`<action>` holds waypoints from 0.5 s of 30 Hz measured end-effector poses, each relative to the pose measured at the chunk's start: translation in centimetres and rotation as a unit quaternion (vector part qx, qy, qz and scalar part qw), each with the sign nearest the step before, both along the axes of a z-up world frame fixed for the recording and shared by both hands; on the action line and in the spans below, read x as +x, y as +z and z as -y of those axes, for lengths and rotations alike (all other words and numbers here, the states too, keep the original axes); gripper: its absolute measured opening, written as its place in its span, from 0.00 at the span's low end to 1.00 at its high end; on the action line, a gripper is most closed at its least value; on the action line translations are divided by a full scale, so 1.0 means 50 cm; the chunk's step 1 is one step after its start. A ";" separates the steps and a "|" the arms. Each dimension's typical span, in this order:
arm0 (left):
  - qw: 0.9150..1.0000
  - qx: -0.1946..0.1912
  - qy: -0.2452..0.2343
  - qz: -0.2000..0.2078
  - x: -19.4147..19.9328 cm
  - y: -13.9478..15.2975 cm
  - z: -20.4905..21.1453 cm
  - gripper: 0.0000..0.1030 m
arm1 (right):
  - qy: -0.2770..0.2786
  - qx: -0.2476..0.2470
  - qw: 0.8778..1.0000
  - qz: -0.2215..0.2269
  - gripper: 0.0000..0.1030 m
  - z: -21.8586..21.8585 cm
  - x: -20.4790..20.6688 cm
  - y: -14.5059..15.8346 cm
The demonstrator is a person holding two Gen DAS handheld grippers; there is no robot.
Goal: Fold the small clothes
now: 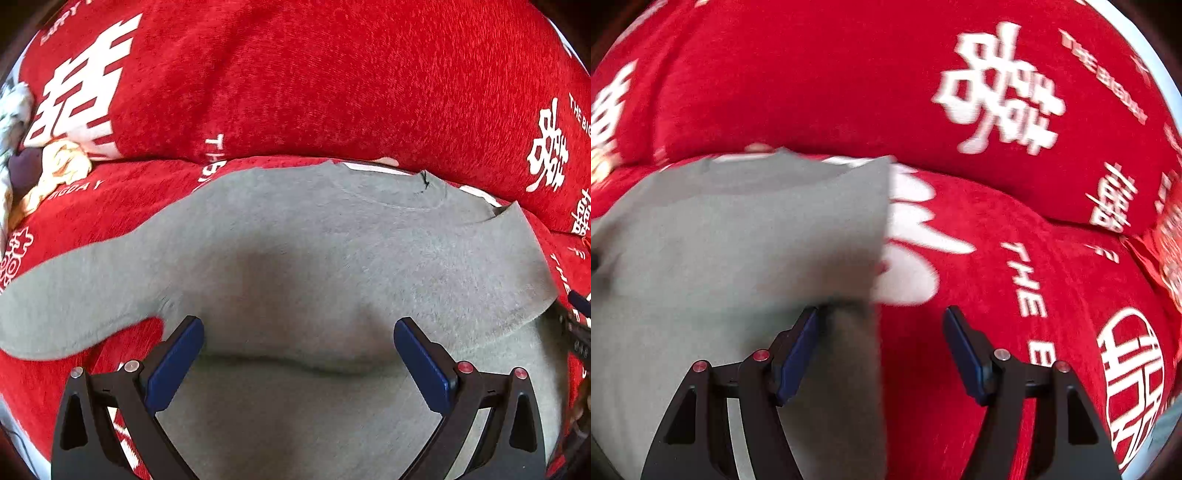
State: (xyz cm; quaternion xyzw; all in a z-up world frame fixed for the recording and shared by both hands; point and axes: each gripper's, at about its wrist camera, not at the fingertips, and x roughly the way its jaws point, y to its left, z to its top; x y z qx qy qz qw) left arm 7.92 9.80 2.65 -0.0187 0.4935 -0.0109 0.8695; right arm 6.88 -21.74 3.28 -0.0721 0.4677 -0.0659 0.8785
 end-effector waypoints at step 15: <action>0.999 0.029 0.012 -0.028 0.042 -0.041 0.044 1.00 | -0.068 0.093 0.990 0.083 0.72 0.123 -0.061 0.065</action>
